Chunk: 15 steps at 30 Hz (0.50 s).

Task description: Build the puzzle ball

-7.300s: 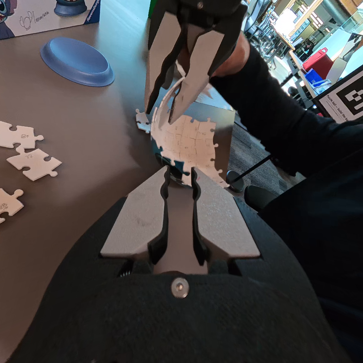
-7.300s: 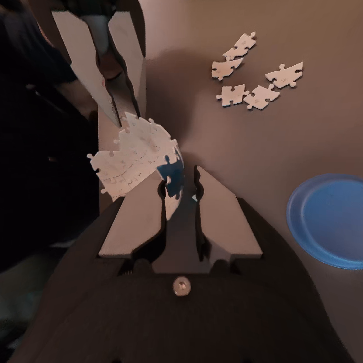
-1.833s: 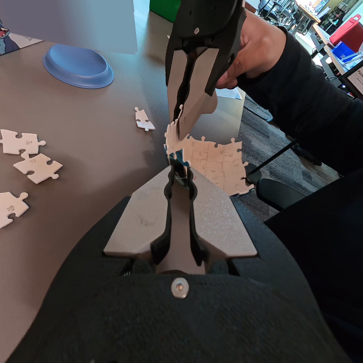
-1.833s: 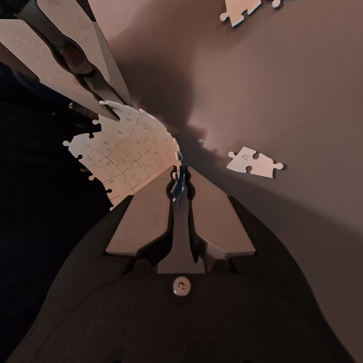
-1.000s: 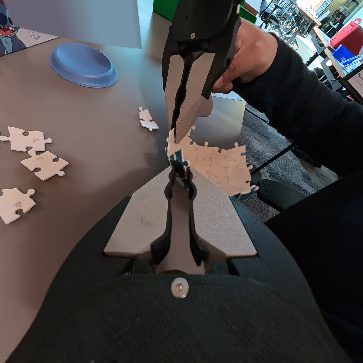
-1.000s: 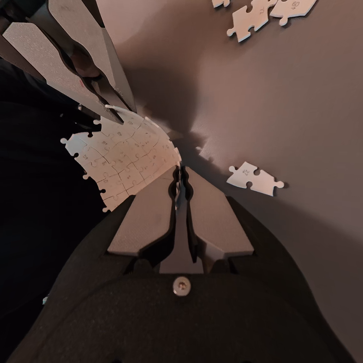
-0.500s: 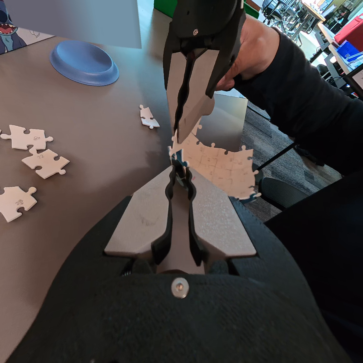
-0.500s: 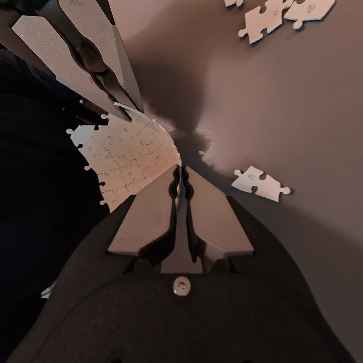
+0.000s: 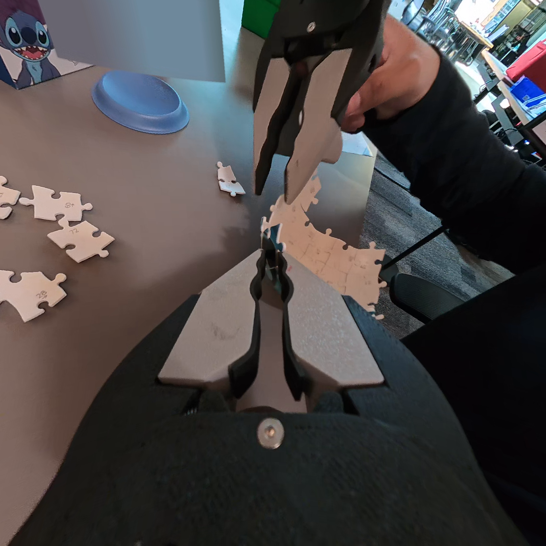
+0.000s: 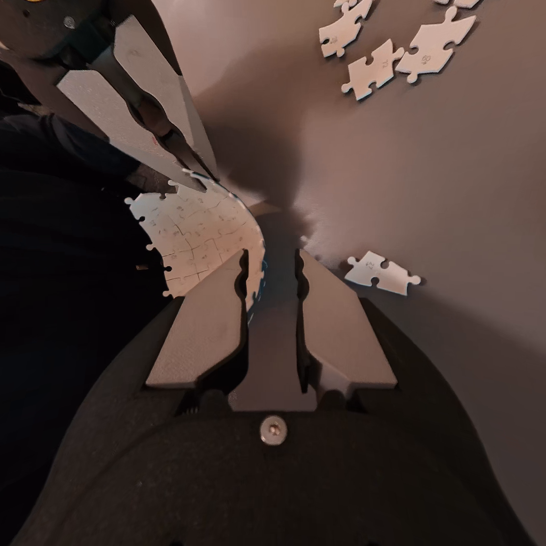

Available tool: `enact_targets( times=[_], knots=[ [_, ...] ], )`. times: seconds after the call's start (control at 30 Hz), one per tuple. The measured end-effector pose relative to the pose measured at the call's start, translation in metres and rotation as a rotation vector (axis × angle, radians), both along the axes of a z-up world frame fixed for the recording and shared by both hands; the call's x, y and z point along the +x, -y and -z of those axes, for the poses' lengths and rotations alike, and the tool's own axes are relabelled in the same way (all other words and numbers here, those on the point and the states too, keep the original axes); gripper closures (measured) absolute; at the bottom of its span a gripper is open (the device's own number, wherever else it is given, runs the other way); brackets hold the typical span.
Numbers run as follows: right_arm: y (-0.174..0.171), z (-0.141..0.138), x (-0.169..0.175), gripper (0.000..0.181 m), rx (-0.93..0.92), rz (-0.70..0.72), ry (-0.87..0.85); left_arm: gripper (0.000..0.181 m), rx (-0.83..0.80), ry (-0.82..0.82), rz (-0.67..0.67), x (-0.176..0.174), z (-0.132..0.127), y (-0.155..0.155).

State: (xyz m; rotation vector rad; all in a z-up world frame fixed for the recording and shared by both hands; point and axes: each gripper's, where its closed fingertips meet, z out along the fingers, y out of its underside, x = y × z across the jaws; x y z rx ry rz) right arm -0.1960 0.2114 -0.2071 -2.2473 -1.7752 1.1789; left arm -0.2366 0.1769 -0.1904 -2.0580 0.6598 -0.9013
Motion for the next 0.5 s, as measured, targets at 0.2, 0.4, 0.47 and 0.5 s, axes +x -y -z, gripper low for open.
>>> enact_targets(
  times=[0.2,0.4,0.47,0.5],
  knots=[
    [0.0,-0.014,0.022,0.152,0.097,0.131,-0.016,0.176,-0.008,0.01,-0.017,-0.002,0.001,0.002],
    [0.005,-0.021,0.033,0.151,0.128,0.293,-0.1,0.178,-0.003,-0.005,-0.07,-0.011,0.004,0.0],
    [0.011,-0.01,0.034,0.15,0.103,0.316,-0.094,0.178,-0.006,0.002,-0.076,-0.011,0.003,0.002],
    [0.014,-0.006,0.034,0.149,0.097,0.325,-0.093,0.178,-0.007,0.003,-0.077,-0.011,0.003,0.002]
  ],
)
